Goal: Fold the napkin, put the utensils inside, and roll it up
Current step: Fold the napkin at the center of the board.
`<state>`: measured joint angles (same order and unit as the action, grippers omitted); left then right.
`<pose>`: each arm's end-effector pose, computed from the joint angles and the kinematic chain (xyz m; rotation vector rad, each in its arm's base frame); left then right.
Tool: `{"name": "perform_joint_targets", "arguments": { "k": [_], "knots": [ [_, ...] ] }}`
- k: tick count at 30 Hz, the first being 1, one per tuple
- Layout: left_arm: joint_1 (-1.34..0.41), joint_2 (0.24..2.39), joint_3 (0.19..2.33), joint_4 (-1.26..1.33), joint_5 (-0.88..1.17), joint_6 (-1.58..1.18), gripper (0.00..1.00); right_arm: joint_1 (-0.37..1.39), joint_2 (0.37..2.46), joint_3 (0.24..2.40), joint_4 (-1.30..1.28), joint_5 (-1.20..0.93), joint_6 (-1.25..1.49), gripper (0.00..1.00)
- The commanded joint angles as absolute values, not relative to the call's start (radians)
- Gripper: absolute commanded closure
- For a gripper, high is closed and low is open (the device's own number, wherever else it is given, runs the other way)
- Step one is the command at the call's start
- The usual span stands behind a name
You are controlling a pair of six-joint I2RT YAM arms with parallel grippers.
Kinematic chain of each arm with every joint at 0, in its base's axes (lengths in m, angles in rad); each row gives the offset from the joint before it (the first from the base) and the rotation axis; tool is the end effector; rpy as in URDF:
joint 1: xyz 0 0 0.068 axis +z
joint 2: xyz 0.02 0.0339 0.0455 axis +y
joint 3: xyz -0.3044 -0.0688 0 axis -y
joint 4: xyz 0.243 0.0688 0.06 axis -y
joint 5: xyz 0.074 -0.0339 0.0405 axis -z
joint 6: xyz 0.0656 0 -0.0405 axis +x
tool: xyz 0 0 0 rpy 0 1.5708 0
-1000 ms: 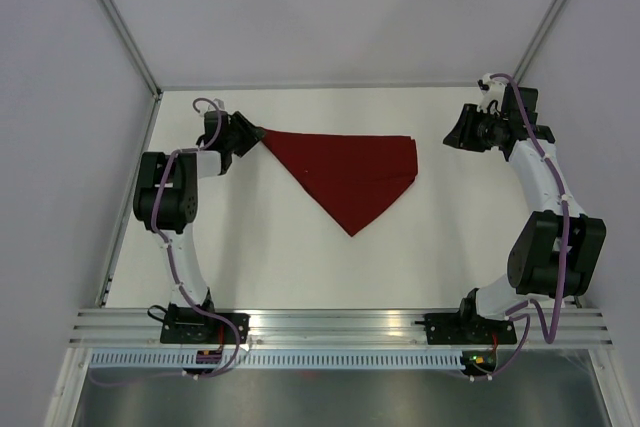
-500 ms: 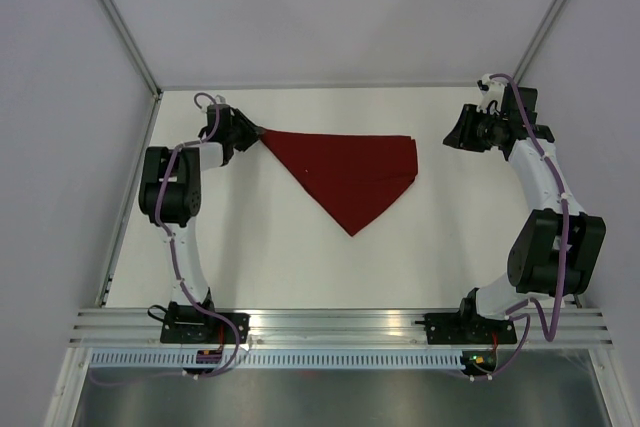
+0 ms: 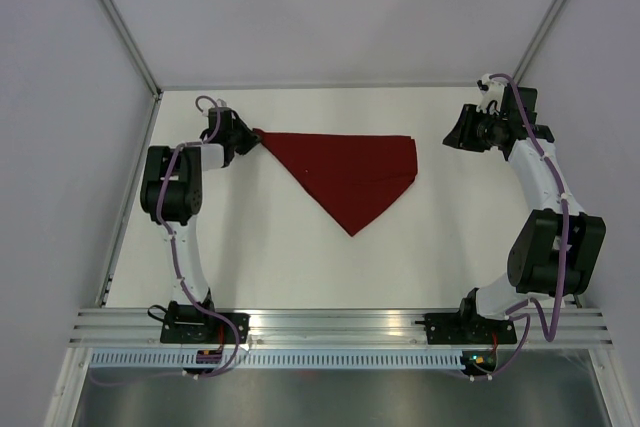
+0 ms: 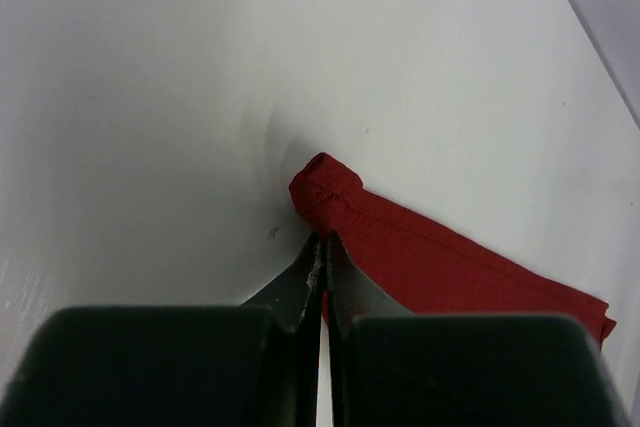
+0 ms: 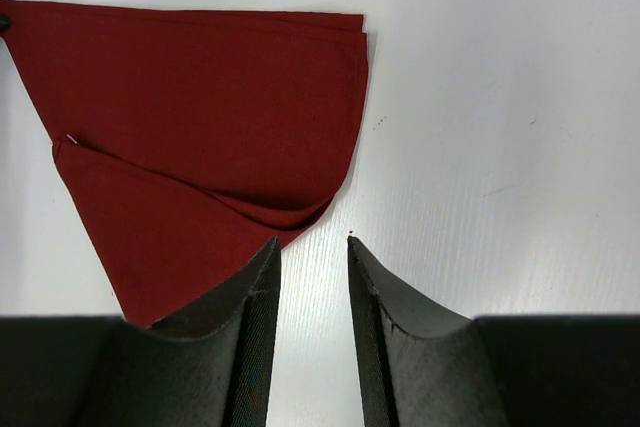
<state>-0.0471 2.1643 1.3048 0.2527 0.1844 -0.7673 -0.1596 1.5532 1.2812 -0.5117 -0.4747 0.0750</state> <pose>0.5070 -0.0359 0.1420 -0.6882 2.1353 -0.6545 0.3588 -0.0274 0.3169 0.0396 2.3017 0.5134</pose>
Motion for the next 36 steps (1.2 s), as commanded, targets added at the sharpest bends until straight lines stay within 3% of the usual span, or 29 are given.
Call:
{"name": "perform_joint_targets", "arguments": {
  "k": [1,14,20,27,36],
  "knots": [
    [-0.038,2.094,1.257,0.314,0.170,-0.776,0.98,-0.155,1.552,1.281,-0.503,-0.482,0.072,0.61],
    [0.051,1.888,0.985,0.637,0.262,-0.772,0.98,-0.146,1.545,1.275,-0.503,-0.488,0.074,0.62],
    [0.041,1.890,0.920,0.943,0.590,-0.813,0.98,-0.140,1.543,1.275,-0.502,-0.482,0.072,0.62],
    [-0.099,1.937,0.923,1.057,0.908,-0.813,0.98,-0.126,1.545,1.276,-0.500,-0.468,0.072,0.62],
    [-0.280,1.976,0.884,0.974,1.022,-0.706,0.97,-0.112,1.546,1.273,-0.500,-0.453,0.069,0.62]
  ]
}}
